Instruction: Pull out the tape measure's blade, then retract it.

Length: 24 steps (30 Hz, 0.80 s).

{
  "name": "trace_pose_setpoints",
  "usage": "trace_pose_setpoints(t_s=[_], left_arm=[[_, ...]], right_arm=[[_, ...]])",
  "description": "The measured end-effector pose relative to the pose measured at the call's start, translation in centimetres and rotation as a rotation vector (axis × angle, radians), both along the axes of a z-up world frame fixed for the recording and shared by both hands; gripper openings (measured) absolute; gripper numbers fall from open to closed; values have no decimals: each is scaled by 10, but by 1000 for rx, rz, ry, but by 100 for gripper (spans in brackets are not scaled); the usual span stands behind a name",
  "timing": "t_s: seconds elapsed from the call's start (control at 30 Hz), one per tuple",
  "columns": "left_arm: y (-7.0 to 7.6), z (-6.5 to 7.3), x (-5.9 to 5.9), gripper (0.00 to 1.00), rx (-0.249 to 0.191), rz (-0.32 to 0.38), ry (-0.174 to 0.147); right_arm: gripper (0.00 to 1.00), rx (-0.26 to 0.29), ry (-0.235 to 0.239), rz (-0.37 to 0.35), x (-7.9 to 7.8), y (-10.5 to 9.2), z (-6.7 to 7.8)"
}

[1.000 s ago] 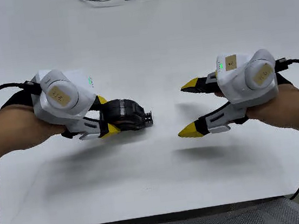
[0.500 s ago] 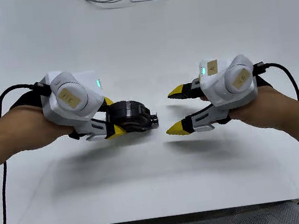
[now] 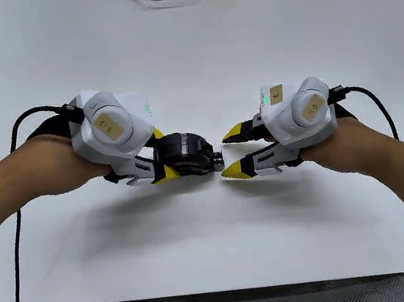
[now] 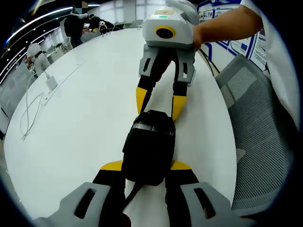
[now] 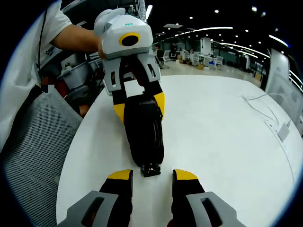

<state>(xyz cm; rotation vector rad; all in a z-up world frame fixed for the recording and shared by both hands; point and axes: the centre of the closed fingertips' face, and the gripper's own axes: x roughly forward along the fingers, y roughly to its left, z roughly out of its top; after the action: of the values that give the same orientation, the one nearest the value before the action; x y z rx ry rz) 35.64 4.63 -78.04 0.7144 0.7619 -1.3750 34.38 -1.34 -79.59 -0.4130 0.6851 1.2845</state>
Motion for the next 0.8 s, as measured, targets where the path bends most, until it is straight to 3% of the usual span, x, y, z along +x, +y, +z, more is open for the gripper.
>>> trace_pose_setpoints(t_s=[0.57, 0.8], left_arm=[[0, 0, 0, 28, -1, -2, 0], [0, 0, 0, 28, -1, -4, -2]], right_arm=[[17, -2, -36, 49, 2, 7, -9], [16, -1, -40, 53, 1, 8, -8]])
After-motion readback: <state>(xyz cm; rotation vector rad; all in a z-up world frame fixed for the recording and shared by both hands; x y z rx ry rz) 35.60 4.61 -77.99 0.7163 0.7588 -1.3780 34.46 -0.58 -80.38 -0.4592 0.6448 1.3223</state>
